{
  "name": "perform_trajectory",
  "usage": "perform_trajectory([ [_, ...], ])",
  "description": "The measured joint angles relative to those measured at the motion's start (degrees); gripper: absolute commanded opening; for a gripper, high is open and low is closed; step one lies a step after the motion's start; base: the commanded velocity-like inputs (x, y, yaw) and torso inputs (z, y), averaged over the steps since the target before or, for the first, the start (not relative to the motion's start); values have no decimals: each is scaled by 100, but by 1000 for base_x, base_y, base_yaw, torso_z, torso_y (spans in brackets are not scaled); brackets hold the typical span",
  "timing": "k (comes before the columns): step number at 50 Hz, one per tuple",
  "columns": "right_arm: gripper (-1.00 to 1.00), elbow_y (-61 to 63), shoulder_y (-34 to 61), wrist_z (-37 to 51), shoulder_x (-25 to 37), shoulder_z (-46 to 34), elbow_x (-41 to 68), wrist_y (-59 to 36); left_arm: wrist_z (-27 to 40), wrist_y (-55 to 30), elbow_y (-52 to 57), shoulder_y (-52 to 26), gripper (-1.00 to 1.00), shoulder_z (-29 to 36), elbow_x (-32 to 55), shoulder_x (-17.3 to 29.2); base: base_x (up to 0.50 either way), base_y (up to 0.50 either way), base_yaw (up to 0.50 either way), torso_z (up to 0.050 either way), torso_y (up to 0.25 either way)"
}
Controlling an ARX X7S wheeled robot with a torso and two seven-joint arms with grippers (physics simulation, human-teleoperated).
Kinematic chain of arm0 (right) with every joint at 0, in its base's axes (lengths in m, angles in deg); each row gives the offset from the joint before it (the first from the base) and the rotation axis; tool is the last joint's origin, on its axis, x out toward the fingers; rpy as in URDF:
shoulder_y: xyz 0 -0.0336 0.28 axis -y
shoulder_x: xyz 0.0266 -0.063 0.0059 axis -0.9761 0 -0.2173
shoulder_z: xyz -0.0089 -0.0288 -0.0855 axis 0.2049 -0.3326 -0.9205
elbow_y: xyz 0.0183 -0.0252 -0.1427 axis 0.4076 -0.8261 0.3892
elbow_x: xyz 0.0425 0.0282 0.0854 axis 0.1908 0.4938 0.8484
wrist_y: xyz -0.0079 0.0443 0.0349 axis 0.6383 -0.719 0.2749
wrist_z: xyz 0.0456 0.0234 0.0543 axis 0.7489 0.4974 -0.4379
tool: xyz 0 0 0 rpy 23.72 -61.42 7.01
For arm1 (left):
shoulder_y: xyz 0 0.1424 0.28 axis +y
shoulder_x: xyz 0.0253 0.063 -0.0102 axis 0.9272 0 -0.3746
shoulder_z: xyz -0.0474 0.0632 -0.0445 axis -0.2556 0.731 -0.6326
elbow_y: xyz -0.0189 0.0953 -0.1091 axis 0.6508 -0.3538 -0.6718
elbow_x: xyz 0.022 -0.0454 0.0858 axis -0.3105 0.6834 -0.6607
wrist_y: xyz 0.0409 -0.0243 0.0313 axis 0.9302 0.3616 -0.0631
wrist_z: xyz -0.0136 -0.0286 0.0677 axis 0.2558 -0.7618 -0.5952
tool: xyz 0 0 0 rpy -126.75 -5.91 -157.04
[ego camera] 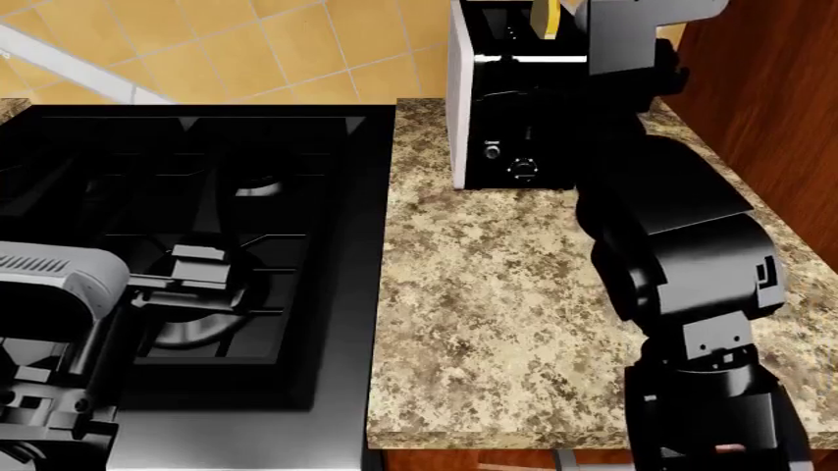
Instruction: Push down the lever of the toaster to turn it on.
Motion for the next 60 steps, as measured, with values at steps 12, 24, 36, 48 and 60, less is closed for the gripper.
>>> perform_trajectory([
  [12, 100, -235, 79, 72, 30, -62, -46, 33, 34, 33, -7, 17, 100, 25, 16, 31, 0, 0, 0, 0, 0],
  [24, -100, -396, 143, 93, 18, -118, -42, 140, 56, 79, -21, 43, 100, 41, 28, 64, 0, 0, 0, 0, 0],
  [36, -100, -702, 268, 51, -41, -189, -24, 362, 86, 109, -35, 52, 100, 39, 61, 101, 0, 0, 0, 0, 0],
  [48, -100, -869, 287, 47, -58, -242, 6, 498, 102, 164, -57, 77, 100, 48, 65, 133, 0, 0, 0, 0, 0],
  [60, -100, -911, 225, 95, -15, -259, 34, 535, 130, 202, -62, 100, 100, 76, 66, 160, 0, 0, 0, 0, 0],
])
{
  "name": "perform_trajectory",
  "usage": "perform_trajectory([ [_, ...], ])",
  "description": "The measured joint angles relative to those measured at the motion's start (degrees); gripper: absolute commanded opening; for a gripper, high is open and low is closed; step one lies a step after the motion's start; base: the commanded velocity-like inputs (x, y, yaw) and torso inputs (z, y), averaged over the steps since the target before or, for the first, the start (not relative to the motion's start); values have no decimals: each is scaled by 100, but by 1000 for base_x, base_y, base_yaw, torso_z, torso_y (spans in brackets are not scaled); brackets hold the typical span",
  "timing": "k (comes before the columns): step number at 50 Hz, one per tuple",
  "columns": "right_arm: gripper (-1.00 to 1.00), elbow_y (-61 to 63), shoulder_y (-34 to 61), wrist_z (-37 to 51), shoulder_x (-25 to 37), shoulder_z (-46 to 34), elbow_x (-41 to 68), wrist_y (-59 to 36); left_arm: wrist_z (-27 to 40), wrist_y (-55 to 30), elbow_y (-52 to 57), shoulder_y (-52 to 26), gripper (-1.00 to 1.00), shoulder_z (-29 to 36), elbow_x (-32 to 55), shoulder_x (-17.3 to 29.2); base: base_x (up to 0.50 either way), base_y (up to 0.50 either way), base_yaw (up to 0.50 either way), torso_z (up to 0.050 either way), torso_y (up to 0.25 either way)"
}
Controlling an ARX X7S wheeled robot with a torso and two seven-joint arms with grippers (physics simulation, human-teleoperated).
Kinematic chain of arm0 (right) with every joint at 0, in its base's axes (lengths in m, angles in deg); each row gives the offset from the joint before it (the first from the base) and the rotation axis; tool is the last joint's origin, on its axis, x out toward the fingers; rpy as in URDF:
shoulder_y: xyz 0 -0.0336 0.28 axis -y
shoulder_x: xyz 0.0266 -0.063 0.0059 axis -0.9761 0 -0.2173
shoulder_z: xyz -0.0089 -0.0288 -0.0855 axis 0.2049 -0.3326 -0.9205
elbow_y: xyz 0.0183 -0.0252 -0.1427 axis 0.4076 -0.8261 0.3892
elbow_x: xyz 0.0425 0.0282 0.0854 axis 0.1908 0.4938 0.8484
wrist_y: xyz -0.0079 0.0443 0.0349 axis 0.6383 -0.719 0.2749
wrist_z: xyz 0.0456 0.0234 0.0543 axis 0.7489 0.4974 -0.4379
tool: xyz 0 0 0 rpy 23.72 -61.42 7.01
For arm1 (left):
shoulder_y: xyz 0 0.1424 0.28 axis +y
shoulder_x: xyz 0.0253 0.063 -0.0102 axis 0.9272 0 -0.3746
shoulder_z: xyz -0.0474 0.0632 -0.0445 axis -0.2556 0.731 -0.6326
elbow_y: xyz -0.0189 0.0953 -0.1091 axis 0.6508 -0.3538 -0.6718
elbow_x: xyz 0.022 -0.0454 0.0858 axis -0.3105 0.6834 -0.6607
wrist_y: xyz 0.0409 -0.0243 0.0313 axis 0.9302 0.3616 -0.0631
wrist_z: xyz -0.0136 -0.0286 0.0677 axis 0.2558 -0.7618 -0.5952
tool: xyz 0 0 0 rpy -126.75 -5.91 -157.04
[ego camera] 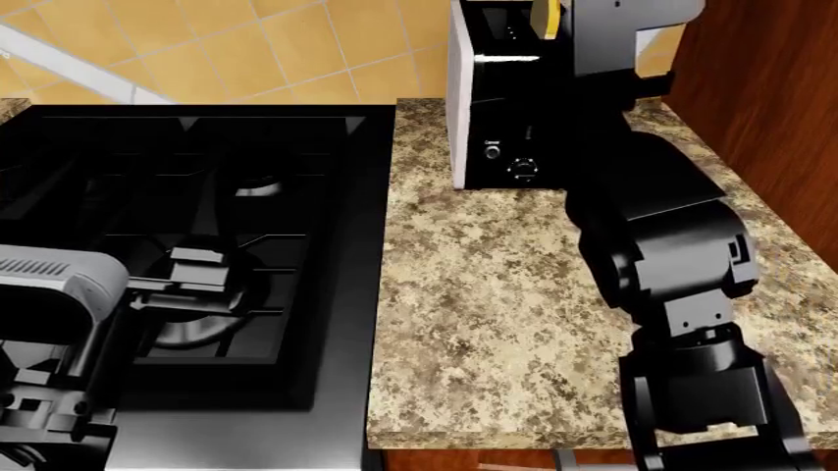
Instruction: Push down the lever of the toaster to turn it on.
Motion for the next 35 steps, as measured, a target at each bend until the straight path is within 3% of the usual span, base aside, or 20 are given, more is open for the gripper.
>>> perform_trajectory([
  [35, -100, -450, -192, 77, 43, -25, 62, 347, 102, 33, -17, -42, 100, 90, 63, 89, 0, 0, 0, 0, 0],
])
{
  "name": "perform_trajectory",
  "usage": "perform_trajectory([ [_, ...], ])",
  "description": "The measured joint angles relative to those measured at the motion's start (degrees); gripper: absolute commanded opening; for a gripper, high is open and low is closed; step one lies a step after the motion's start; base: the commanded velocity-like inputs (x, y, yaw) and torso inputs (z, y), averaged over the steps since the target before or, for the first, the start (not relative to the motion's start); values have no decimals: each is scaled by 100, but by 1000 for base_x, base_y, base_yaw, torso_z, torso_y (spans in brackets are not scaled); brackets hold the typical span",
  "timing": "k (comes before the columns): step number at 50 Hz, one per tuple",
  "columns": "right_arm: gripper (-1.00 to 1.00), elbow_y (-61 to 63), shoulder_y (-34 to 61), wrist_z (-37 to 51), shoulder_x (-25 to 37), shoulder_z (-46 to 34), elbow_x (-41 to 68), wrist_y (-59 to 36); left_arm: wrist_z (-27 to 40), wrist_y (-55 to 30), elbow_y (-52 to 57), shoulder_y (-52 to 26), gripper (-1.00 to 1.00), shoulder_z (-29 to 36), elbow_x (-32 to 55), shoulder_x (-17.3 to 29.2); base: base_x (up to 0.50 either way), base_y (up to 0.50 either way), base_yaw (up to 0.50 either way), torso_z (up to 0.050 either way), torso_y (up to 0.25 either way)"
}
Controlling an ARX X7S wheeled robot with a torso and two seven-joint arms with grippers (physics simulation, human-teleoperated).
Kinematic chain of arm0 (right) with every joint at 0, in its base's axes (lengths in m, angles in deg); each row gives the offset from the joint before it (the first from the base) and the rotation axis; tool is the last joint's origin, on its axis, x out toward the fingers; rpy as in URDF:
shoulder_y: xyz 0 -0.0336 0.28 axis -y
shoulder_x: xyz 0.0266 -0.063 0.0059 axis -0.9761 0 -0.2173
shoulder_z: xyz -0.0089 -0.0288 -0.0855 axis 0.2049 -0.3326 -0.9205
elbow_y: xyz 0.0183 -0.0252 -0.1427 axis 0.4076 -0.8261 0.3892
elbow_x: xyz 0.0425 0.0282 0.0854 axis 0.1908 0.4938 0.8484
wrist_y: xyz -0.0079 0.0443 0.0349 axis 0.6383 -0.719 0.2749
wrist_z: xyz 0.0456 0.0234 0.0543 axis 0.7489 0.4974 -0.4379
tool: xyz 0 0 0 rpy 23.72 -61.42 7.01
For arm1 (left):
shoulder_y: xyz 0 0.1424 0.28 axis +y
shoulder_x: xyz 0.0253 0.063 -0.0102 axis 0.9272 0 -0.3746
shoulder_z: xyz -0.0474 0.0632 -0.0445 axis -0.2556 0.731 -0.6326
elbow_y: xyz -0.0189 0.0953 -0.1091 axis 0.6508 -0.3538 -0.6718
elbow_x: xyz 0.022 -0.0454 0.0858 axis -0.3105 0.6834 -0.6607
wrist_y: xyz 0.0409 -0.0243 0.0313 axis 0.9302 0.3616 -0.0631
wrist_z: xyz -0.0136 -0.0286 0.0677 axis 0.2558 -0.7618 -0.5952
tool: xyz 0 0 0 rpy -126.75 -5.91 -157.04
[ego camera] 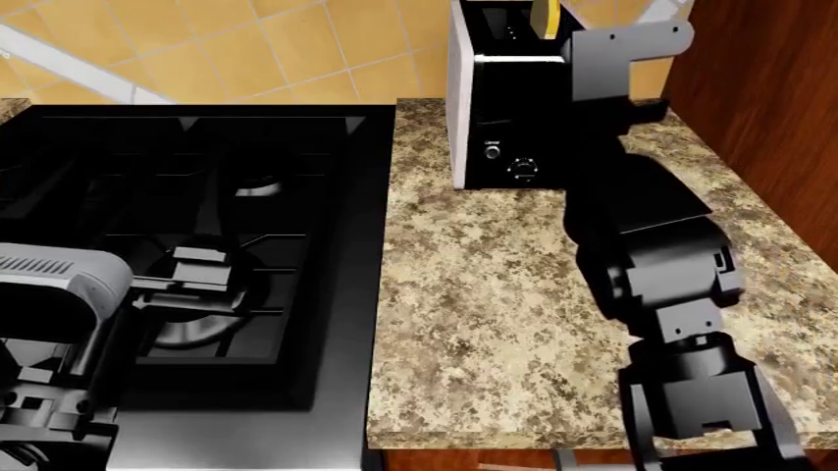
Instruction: Push down the lever of the toaster to turn it on.
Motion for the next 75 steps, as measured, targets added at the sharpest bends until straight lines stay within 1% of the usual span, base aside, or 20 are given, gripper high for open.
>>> perform_trajectory([
  [39, -100, -954, 175, -159, -104, -104, 17, 784, 90, 95, -37, 27, 100, 2, 68, 98, 0, 0, 0, 0, 0],
  [75, -100, -1080, 4, -252, -28, -272, 136, 597, 163, 166, -37, 35, 100, 72, 106, 180, 0, 0, 0, 0, 0],
])
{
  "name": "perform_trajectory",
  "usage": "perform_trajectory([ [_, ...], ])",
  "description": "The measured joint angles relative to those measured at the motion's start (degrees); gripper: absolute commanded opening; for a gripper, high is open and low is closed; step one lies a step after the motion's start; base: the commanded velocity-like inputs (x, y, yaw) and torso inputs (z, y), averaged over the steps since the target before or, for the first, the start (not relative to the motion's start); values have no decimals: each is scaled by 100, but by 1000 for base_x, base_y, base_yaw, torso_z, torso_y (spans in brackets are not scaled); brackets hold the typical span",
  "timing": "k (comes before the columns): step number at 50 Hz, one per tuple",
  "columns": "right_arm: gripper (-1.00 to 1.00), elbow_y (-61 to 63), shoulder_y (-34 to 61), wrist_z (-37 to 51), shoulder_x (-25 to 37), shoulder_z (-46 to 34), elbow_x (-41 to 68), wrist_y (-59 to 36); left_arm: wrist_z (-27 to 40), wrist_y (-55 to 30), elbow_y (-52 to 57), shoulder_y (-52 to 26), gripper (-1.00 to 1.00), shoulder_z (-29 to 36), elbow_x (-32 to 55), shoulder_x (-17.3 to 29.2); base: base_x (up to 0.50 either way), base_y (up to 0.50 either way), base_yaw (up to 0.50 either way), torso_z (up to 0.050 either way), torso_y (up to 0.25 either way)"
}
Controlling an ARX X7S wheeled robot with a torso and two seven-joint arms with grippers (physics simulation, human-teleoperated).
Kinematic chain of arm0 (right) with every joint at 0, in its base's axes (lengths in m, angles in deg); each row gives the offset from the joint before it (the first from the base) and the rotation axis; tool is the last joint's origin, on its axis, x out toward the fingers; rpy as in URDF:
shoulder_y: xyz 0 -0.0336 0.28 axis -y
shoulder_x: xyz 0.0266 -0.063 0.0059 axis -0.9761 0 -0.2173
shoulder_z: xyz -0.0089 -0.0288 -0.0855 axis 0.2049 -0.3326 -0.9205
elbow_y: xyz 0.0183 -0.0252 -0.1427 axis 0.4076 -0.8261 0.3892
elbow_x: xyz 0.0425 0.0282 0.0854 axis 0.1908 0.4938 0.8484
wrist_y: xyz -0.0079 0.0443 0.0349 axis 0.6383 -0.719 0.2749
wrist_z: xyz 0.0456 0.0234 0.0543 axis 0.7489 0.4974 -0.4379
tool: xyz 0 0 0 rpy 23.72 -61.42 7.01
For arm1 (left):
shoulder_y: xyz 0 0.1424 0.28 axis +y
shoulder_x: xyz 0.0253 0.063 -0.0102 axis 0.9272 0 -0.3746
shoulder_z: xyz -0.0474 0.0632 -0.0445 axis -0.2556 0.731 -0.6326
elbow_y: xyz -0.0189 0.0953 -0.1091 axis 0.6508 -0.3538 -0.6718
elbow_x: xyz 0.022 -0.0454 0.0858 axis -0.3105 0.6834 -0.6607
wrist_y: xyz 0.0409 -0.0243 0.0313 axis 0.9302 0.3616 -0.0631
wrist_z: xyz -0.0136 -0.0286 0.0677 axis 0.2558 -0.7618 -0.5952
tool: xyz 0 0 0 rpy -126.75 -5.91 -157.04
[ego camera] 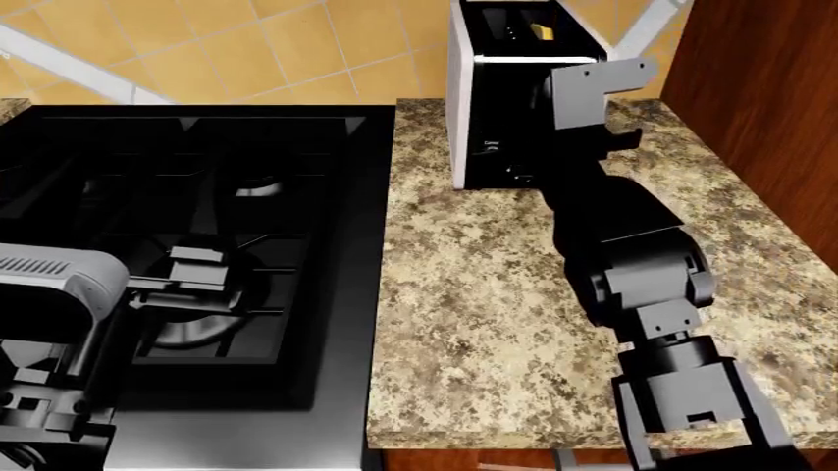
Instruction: Push down the lever of the toaster to turn it on.
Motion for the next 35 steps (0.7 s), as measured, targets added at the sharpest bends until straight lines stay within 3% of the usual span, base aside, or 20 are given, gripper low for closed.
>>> perform_trajectory([
  [35, -100, 91, -107, -70, 58, 37, 246, -174, 91, 11, -17, -70, 100, 170, 12, 55, 0, 0, 0, 0, 0],
])
